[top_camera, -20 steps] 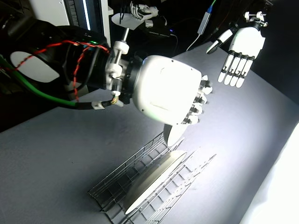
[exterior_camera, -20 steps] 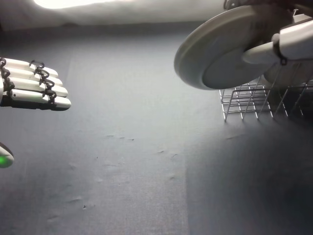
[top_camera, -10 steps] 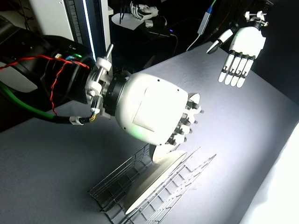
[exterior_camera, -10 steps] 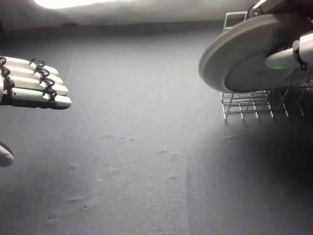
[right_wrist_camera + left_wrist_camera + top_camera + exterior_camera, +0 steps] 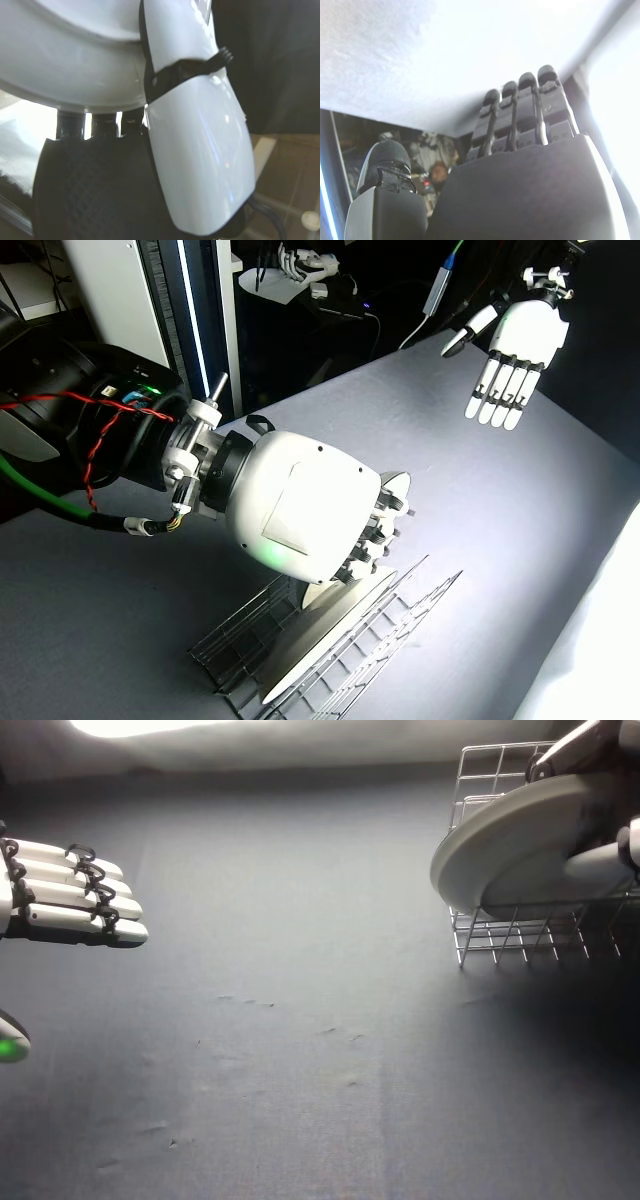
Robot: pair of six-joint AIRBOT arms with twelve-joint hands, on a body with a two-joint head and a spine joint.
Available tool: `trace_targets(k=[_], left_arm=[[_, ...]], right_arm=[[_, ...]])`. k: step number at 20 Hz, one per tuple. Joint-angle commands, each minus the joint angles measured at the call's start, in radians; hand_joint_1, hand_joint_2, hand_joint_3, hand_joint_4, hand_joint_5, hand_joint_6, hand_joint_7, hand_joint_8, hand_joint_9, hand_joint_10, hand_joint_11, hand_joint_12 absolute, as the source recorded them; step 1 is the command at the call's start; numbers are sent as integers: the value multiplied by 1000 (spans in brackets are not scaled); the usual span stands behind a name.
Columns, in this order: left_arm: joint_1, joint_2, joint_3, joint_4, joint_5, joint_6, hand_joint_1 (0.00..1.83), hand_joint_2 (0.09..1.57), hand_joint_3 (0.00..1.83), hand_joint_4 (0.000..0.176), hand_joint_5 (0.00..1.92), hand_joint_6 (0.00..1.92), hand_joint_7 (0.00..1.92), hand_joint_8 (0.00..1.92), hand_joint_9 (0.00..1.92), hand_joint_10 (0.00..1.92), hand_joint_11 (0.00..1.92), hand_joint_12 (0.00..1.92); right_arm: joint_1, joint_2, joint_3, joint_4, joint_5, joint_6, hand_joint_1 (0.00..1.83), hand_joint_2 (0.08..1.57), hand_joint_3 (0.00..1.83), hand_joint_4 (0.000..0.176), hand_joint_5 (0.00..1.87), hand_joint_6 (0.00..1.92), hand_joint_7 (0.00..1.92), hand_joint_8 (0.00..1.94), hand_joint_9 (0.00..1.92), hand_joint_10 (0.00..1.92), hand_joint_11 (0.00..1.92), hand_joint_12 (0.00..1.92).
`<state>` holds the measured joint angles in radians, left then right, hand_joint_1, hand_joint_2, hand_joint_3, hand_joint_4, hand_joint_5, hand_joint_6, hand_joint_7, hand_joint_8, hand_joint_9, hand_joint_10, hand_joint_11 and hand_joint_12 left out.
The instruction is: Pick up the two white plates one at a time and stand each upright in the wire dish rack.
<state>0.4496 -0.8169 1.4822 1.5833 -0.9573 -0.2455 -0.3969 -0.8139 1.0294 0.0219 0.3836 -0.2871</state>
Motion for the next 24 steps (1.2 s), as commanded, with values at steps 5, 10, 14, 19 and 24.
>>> trace_targets(k=[5, 10, 14, 19, 24], left_arm=[[-14, 7, -2, -67, -23, -5, 0, 1121, 6, 0, 0, 0, 0, 0, 0, 0, 0, 0], [-15, 7, -8, -67, -23, -6, 0, 1117, 4, 0, 0, 0, 0, 0, 0, 0, 0, 0], [-17, 6, -3, -67, -24, -6, 0, 1110, 0, 0, 0, 0, 0, 0, 0, 0, 0, 0], [-19, 5, -8, -67, -46, -8, 0, 1109, 0, 0, 0, 0, 0, 0, 0, 0, 0, 0], [-59, 7, -46, -7, -75, -18, 0, 1117, 2, 0, 0, 0, 0, 0, 0, 0, 0, 0]], right_arm=[[-30, 8, 42, -22, 137, 7, 1480, 1160, 1, 0, 699, 1275, 901, 952, 823, 1204, 778, 1648], [-25, 7, 47, -75, 161, 7, 1360, 1100, 0, 0, 802, 152, 882, 172, 835, 342, 608, 1030], [20, 7, 26, -112, 163, 7, 1107, 1036, 0, 0, 385, 0, 404, 0, 422, 1, 9, 1197], [76, 7, 4, -232, 176, 7, 593, 956, 0, 0, 0, 0, 0, 0, 0, 0, 0, 196], [87, 5, 5, -591, 271, 5, 149, 1037, 3, 0, 27, 2, 0, 0, 6, 1, 0, 258]])
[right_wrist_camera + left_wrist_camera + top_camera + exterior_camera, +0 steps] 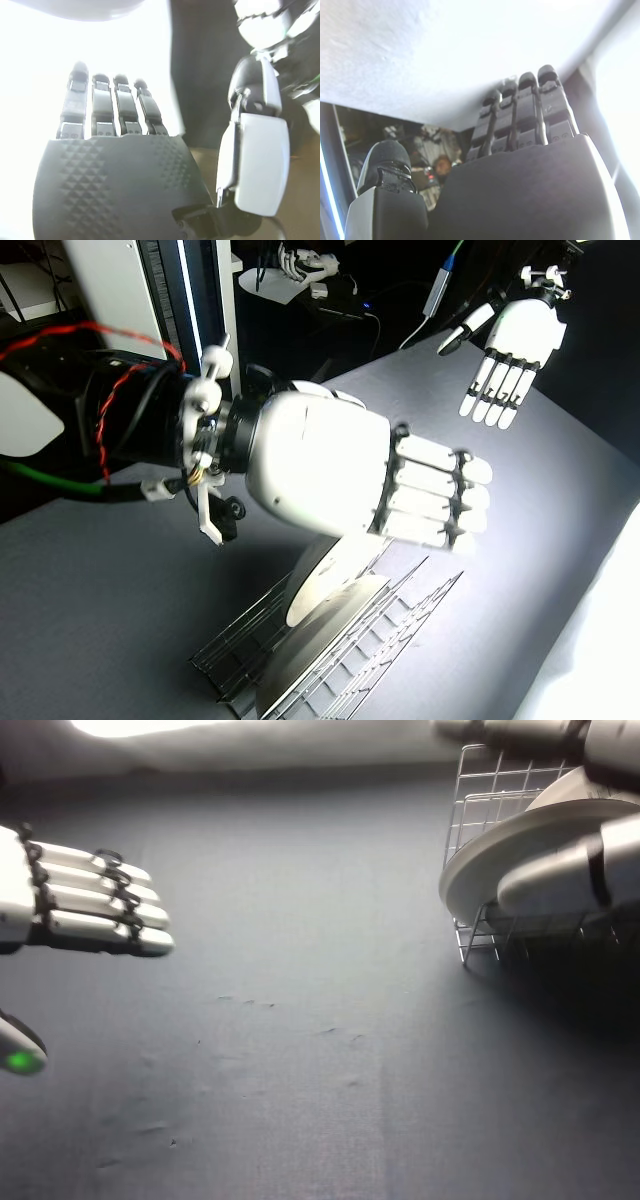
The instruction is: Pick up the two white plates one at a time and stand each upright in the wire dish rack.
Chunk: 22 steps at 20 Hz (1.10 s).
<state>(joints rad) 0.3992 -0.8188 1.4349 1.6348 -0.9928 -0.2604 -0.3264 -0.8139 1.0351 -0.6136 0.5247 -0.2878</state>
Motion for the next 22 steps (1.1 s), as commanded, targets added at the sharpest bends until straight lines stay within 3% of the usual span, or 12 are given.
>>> trace_targets(k=[1, 4, 6, 9, 13, 15, 16, 17, 19, 21, 22], left_arm=[[-13, 10, -8, -54, -43, -4, 0, 1138, 12, 0, 4, 2, 0, 0, 0, 0, 0, 0], [-20, 9, -29, -48, -60, -12, 0, 1136, 9, 0, 14, 5, 0, 0, 0, 0, 0, 0], [-21, 6, -32, -45, -61, -12, 0, 1132, 6, 0, 27, 10, 7, 3, 0, 0, 0, 0], [-20, 3, -37, -29, -54, -13, 0, 1139, 8, 0, 36, 11, 9, 3, 0, 0, 0, 0], [-7, 5, -34, -13, -56, -13, 0, 1128, 2, 0, 54, 15, 21, 8, 7, 3, 0, 0], [-4, 4, -34, -13, -55, -12, 0, 1152, 4, 0, 151, 6, 141, 4, 86, 6, 20, 35], [-4, 4, -36, -12, -55, -11, 0, 1169, 1, 0, 315, 23, 341, 33, 278, 7, 3, 499], [-4, 4, -38, -12, -55, -10, 0, 1186, 1, 0, 439, 9, 518, 9, 431, 17, 0, 845], [-4, 4, -42, -12, -55, -10, 0, 1215, 3, 0, 568, 18, 678, 23, 613, 51, 56, 1087], [-4, 4, -46, -12, -55, -10, 0, 1247, 6, 0, 645, 33, 760, 39, 701, 83, 117, 1188], [-4, 4, -47, -12, -55, -10, 0, 1272, 0, 0, 735, 39, 837, 105, 718, 278, 157, 1270]], right_arm=[[17, 5, 0, -26, 150, 4, 161, 1041, 1, 0, 90, 3, 58, 1, 67, 6, 0, 446], [19, 1, 1, -269, 226, -4, 152, 1048, 1, 0, 132, 5, 120, 9, 129, 15, 0, 598], [19, -2, 1, -358, 238, -10, 107, 1059, 3, 0, 141, 3, 146, 6, 156, 12, 0, 616], [5, 0, 5, -419, 248, -14, 91, 1068, 1, 0, 137, 5, 147, 6, 154, 5, 0, 553], [18, 0, 18, -497, 276, -32, 126, 1062, 2, 0, 269, 20, 321, 22, 323, 31, 0, 886], [22, 0, 18, -511, 283, -45, 146, 1067, 1, 0, 476, 23, 552, 15, 518, 32, 111, 988], [27, 1, 18, -511, 281, -46, 161, 1084, 1, 0, 596, 25, 689, 15, 636, 36, 201, 1020], [30, 2, 18, -511, 281, -52, 164, 1107, 1, 0, 693, 24, 792, 13, 734, 37, 273, 1051], [34, 5, 21, -514, 279, -53, 193, 1122, 0, 0, 839, 25, 947, 14, 889, 37, 405, 1064], [38, 3, 22, -514, 276, -53, 212, 1130, 1, 0, 953, 21, 1075, 13, 1011, 39, 472, 1122], [36, 3, 21, -514, 276, -55, 227, 1130, 0, 0, 1004, 25, 1120, 16, 1057, 45, 495, 1162]])
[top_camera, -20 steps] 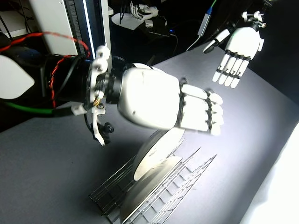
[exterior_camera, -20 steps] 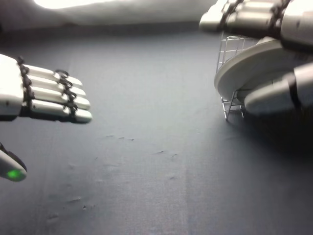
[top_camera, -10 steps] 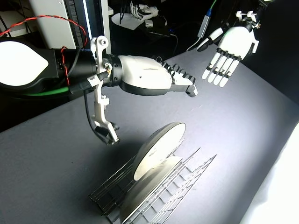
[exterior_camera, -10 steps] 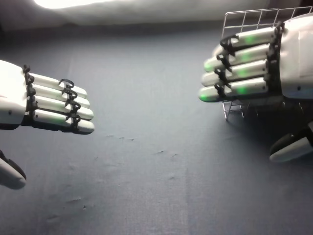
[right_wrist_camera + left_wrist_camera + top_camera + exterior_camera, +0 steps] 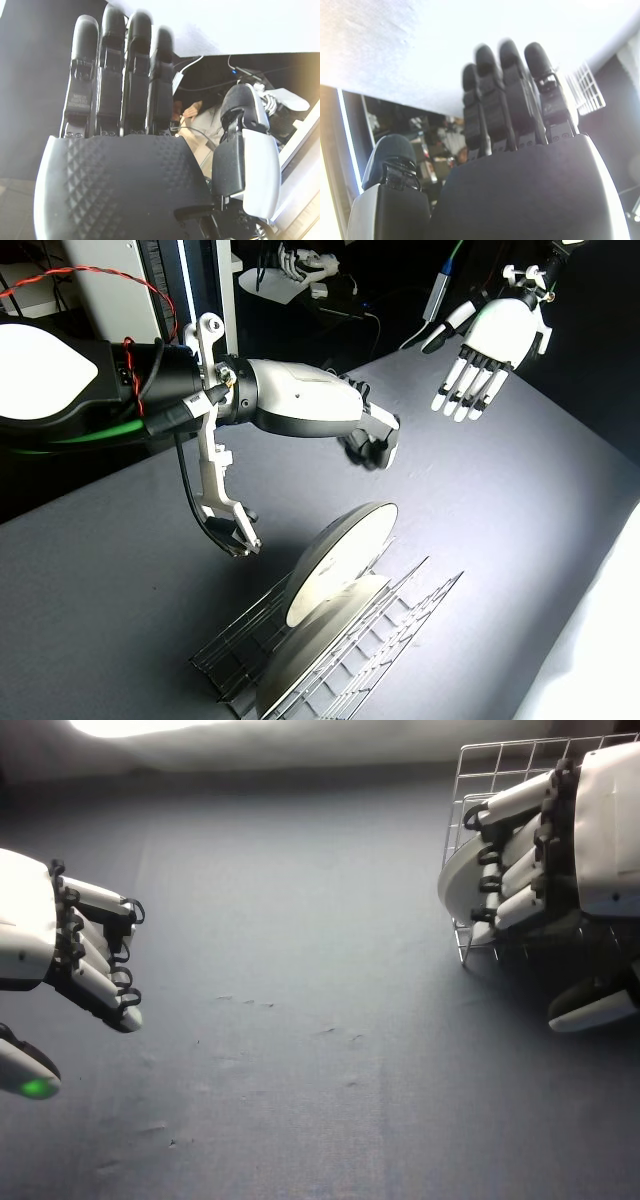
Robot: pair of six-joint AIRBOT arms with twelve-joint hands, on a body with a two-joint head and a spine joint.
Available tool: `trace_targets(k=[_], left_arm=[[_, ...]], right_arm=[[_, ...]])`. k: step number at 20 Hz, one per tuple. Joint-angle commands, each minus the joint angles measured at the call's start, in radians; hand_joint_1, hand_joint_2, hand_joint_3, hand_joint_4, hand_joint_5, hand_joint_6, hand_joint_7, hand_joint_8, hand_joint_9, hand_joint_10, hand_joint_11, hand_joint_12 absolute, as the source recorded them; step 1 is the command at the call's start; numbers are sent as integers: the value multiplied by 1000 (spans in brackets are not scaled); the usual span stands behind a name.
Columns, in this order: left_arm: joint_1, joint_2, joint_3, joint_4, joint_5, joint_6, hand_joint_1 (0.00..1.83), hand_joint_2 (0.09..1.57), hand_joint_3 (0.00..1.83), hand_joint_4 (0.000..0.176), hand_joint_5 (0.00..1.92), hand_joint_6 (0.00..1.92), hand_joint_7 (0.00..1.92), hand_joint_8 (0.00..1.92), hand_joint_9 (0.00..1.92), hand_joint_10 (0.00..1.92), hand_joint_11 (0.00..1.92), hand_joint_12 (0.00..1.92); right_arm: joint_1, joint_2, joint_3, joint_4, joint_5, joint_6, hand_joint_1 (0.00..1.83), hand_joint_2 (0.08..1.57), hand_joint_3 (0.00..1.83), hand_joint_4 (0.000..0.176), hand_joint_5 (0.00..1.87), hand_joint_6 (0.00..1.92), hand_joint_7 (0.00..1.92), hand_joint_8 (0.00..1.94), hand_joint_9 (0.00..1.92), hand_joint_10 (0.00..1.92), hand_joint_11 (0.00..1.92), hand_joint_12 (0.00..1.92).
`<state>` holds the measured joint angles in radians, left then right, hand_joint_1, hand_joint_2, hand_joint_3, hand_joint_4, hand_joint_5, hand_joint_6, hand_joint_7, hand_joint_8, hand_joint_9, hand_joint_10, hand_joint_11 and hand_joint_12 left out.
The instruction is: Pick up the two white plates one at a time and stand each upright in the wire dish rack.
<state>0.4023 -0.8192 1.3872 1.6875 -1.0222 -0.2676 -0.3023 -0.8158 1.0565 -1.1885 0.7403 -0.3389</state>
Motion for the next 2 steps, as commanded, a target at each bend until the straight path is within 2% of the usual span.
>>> trace_targets(k=[1, 2], left_arm=[[-6, 4, 1, -65, -26, -3, 12, 1284, 0, 0, 785, 54, 782, 421, 620, 638, 177, 1347], [-6, 3, 2, -65, -26, -3, 2, 1293, 0, 0, 805, 65, 674, 790, 525, 913, 177, 1389]], right_arm=[[12, 4, 0, 61, 56, -5, 258, 1127, 0, 0, 1063, 30, 1169, 19, 1100, 51, 518, 1202], [12, 3, 0, 61, 55, -4, 260, 1131, 1, 0, 1096, 38, 1199, 26, 1127, 59, 532, 1218]])
